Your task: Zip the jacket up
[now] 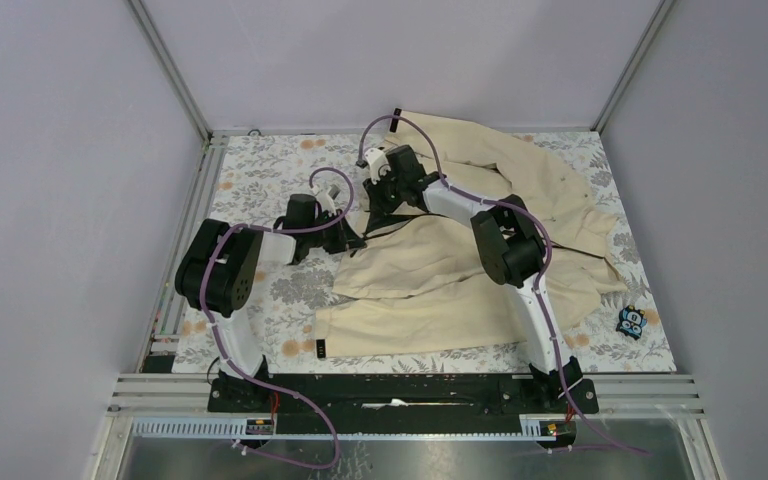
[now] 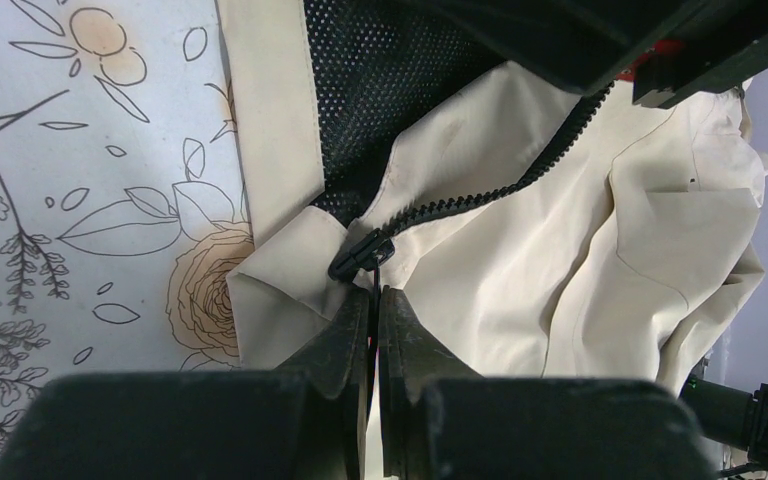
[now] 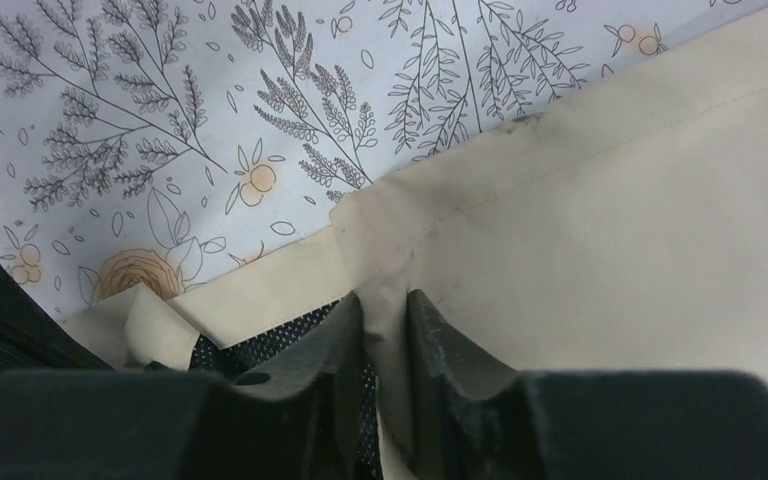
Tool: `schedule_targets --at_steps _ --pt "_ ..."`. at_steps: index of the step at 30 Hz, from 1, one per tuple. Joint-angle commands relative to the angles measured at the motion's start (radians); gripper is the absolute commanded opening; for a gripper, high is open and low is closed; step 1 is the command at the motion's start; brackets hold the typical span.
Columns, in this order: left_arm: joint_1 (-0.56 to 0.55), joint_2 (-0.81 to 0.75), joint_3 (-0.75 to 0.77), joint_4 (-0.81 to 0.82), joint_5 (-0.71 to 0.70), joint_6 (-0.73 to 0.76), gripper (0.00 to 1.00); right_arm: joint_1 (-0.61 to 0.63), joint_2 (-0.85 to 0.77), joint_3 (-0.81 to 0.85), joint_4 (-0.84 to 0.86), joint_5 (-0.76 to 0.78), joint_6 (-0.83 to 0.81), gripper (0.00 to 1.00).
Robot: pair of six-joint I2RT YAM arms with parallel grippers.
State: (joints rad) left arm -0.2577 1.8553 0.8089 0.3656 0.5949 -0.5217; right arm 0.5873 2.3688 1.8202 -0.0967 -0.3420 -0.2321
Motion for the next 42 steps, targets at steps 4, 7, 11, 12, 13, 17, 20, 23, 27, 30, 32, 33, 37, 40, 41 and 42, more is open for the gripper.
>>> schedule_targets --at_steps 4,7,11,12,13,17,20,23,27,30,32,33,37,40,41,42 --pt "0.006 -0.049 -0.041 0.089 0.026 0.014 0.00 0.008 -0.024 0.029 -0.014 -0.090 -0.069 0.04" --pt "0.005 -0.103 -0.071 0.113 0.019 0.035 0.00 -0.012 -0.051 0.012 -0.043 -0.203 -0.116 0.00" --pt "-0.017 -0.213 -0.060 0.005 -0.119 0.167 0.00 -0.052 -0.092 0.021 -0.106 -0.325 -0.106 0.00" --pt "-0.032 -0.234 -0.058 -0.015 -0.179 0.225 0.00 -0.063 -0.111 0.011 -0.106 -0.362 -0.095 0.00" --pt "-0.045 -0.251 -0.068 -0.014 -0.233 0.269 0.00 -0.073 -0.135 -0.003 -0.103 -0.397 -0.087 0.00" --pt "-0.056 -0.263 -0.089 0.014 -0.283 0.316 0.00 -0.087 -0.252 -0.171 0.030 -0.452 -0.069 0.00" --pt "-0.089 -0.244 -0.065 0.010 -0.323 0.387 0.00 -0.093 -0.292 -0.237 0.085 -0.484 -0.074 0.00" --pt "-0.146 -0.222 -0.053 0.015 -0.383 0.472 0.00 -0.106 -0.305 -0.261 0.154 -0.519 -0.034 0.00" --pt "-0.178 -0.218 -0.073 0.075 -0.406 0.513 0.00 -0.107 -0.305 -0.296 0.171 -0.555 -0.062 0.00" --pt "-0.203 -0.221 -0.103 0.135 -0.430 0.552 0.00 -0.109 -0.286 -0.278 0.127 -0.535 -0.104 0.00" --pt "-0.214 -0.222 -0.108 0.141 -0.436 0.564 0.00 -0.108 -0.286 -0.285 0.118 -0.541 -0.130 0.00" --pt "-0.218 -0.223 -0.112 0.145 -0.437 0.568 0.00 -0.107 -0.291 -0.295 0.126 -0.544 -0.137 0.00" --pt "-0.219 -0.240 -0.138 0.176 -0.433 0.576 0.00 -0.106 -0.319 -0.351 0.148 -0.558 -0.193 0.00" --pt "-0.219 -0.255 -0.158 0.196 -0.430 0.578 0.00 -0.098 -0.329 -0.380 0.138 -0.534 -0.255 0.00" --pt "-0.219 -0.261 -0.166 0.204 -0.426 0.579 0.00 -0.094 -0.326 -0.379 0.128 -0.530 -0.269 0.00" --pt "-0.219 -0.265 -0.171 0.210 -0.421 0.580 0.00 -0.092 -0.319 -0.375 0.125 -0.529 -0.275 0.00"
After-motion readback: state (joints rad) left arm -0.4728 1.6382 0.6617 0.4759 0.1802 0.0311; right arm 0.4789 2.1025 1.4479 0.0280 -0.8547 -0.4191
